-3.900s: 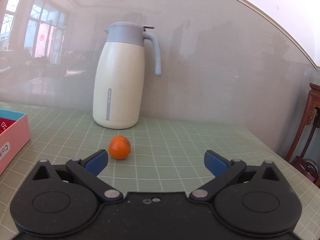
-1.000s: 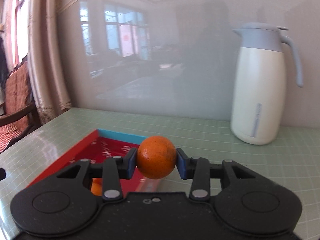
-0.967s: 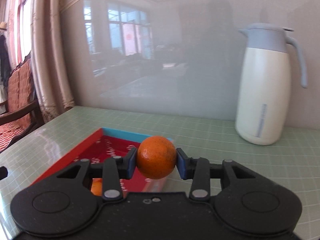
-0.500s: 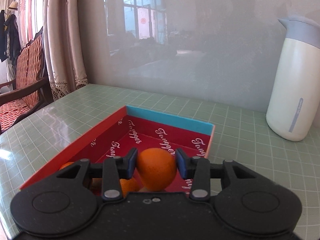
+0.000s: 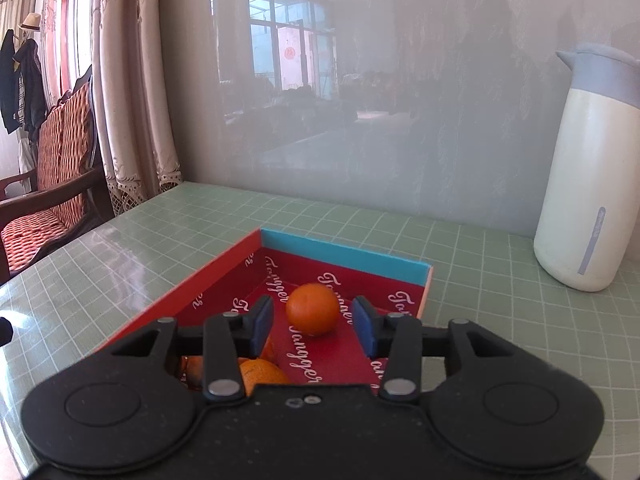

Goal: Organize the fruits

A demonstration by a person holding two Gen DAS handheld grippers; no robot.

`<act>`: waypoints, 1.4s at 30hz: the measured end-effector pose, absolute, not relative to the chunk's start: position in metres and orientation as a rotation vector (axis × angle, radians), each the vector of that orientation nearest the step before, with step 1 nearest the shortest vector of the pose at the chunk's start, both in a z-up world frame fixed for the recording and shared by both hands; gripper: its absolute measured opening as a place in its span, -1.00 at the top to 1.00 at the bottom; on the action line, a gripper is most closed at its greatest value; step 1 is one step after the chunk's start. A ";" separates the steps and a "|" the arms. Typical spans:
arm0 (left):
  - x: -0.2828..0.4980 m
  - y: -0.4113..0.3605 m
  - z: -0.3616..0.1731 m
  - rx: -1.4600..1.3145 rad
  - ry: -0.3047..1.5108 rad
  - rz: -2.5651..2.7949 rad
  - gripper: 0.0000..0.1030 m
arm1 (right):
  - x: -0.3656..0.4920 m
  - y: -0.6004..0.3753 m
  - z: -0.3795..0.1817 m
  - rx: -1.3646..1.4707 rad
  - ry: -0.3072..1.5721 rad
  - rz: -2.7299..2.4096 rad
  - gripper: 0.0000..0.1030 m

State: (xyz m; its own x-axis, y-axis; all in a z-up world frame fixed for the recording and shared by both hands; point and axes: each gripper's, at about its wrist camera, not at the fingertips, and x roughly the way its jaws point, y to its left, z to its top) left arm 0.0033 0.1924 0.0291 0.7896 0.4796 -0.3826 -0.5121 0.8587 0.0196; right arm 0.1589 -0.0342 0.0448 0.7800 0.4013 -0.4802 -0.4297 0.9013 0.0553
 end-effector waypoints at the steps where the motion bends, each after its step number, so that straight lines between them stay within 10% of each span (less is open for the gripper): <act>1: 0.004 0.191 0.029 -0.088 0.389 0.530 -0.96 | 0.157 -0.037 0.047 -0.060 0.499 0.444 0.07; 14: 0.016 0.138 0.032 -0.043 0.370 0.418 -0.96 | 0.112 -0.093 0.066 -0.099 0.448 0.280 -0.98; 42: -0.056 0.105 0.078 -0.060 0.539 0.234 -0.99 | -0.019 -0.090 0.065 -0.040 0.600 0.119 -1.00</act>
State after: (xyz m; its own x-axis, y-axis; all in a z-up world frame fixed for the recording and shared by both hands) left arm -0.0557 0.1054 0.0778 0.8322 0.2048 -0.5153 -0.2360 0.9717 0.0051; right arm -0.0190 -0.0899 0.0655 0.8189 0.1005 -0.5651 -0.1237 0.9923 -0.0027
